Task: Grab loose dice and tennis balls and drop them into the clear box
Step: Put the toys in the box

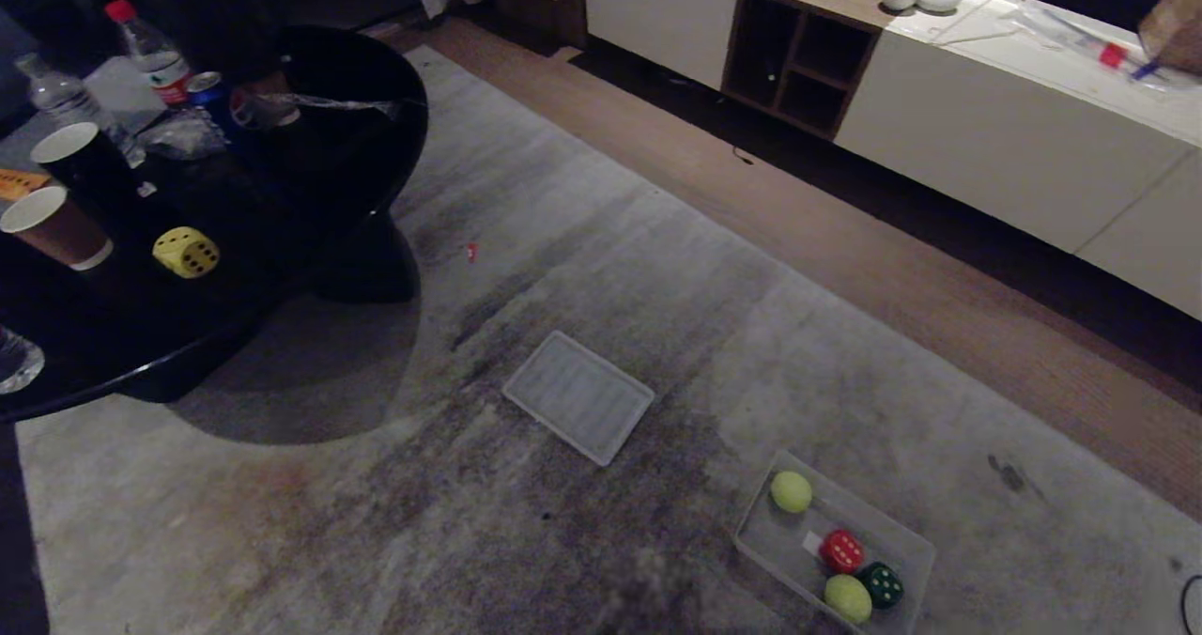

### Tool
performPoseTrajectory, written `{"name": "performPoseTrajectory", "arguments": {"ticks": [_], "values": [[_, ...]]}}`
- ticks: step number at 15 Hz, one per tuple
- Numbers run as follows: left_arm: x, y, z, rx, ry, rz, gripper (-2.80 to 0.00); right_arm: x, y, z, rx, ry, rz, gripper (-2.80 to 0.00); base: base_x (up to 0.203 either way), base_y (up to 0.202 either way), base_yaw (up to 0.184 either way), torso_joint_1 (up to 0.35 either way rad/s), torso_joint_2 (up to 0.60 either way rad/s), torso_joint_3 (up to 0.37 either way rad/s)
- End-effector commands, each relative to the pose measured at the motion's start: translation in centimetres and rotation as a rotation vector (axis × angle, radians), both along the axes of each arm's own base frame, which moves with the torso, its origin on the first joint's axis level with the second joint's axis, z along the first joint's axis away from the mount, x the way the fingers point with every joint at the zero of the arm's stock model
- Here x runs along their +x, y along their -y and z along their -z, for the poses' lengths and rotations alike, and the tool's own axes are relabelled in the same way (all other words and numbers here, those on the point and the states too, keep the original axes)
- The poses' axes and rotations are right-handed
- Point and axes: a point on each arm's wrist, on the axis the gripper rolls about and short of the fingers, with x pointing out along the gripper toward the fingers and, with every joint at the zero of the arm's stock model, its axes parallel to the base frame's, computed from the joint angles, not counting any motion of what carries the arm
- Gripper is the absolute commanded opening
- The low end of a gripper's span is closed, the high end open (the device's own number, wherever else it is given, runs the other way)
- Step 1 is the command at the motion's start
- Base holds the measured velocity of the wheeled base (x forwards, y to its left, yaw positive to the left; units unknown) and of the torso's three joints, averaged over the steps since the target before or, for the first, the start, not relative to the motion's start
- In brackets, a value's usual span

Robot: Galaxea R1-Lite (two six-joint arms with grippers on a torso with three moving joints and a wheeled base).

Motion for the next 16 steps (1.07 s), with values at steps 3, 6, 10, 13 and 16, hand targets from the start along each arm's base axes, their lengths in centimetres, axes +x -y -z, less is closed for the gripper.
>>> {"name": "performPoseTrajectory", "arguments": {"ticks": [3, 6, 10, 13, 16], "values": [[0.02, 0.0, 0.04, -0.002, -0.003, -0.001, -2.8, 0.01, 0.0, -0.01, 0.0, -0.001, -0.001, -2.8, 0.0, 0.01, -0.166, 0.0, 0.01, 0.002], [0.02, 0.0, 0.03, -0.004, -0.002, -0.001, -2.8, 0.01, 0.0, 0.0, -0.002, -0.002, -0.002, -2.8, 0.0, 0.011, -0.163, 0.002, 0.0, 0.002], [0.02, 0.0, 0.03, -0.005, -0.002, -0.001, -2.8, 0.01, 0.0, 0.0, -0.002, -0.002, 0.0, -2.8, 0.001, 0.004, -0.085, 0.0, 0.0, 0.004], [0.02, 0.0, 0.03, -0.005, -0.001, -0.001, -2.8, 0.02, 0.0, 0.04, -0.002, -0.004, -0.001, -2.8, 0.0, 0.0, 0.0, 0.0, 0.0, 0.0], [0.02, 0.0, 0.04, -0.005, -0.003, -0.001, -2.8, 0.01, 0.0, 0.02, -0.002, -0.003, -0.001, -2.8, -0.159, -0.001, -0.004, 0.005, 0.0, -0.001]]}}
